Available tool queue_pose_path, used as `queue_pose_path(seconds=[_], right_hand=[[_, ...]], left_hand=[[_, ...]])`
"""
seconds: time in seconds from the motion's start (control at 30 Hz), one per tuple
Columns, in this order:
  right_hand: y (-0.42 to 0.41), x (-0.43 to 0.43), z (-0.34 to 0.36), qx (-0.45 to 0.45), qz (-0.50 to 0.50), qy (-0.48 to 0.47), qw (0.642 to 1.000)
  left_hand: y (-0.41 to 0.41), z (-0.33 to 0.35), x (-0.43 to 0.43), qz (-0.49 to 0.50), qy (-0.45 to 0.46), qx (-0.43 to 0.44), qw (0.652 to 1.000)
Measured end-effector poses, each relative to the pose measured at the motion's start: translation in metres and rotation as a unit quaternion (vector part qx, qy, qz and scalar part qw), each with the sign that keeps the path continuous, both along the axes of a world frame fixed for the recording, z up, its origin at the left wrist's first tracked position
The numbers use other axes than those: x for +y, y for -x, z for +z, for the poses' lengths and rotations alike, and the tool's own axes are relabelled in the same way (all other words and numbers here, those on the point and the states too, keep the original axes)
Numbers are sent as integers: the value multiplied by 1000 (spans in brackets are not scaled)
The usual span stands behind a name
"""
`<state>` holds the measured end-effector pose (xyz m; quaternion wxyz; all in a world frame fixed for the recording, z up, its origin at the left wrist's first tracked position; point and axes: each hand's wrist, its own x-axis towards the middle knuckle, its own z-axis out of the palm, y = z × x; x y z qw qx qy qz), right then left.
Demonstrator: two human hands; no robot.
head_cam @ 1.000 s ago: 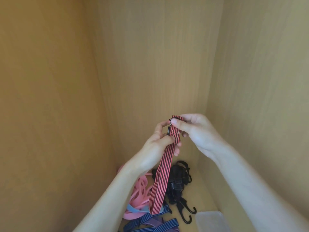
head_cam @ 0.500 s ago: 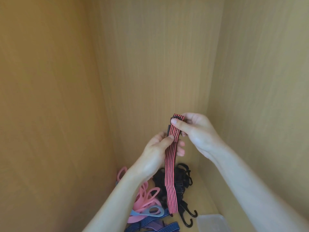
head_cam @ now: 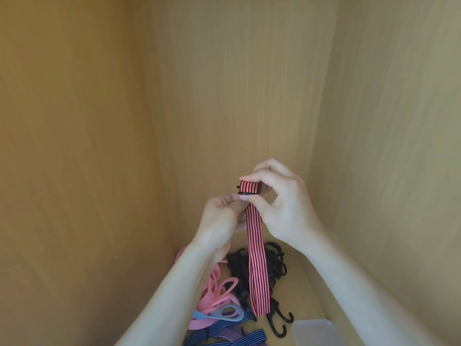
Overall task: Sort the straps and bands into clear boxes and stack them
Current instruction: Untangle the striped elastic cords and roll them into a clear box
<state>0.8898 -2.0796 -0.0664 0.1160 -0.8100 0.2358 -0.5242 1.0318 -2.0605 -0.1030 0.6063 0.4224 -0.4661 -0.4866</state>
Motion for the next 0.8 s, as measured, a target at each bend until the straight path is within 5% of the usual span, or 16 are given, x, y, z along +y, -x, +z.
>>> queue_pose_path(seconds=[0.33, 0.53, 0.8], right_hand=[[-1, -2, -9, 61, -19, 76, 995], [1, -1, -10, -21, 11, -46, 999], [24, -2, -11, 44, 93, -211, 972]], left_hand=[[-16, 13, 16, -113, 39, 116, 986], [-13, 12, 21, -86, 43, 45, 994], [-9, 4, 20, -104, 52, 60, 991]])
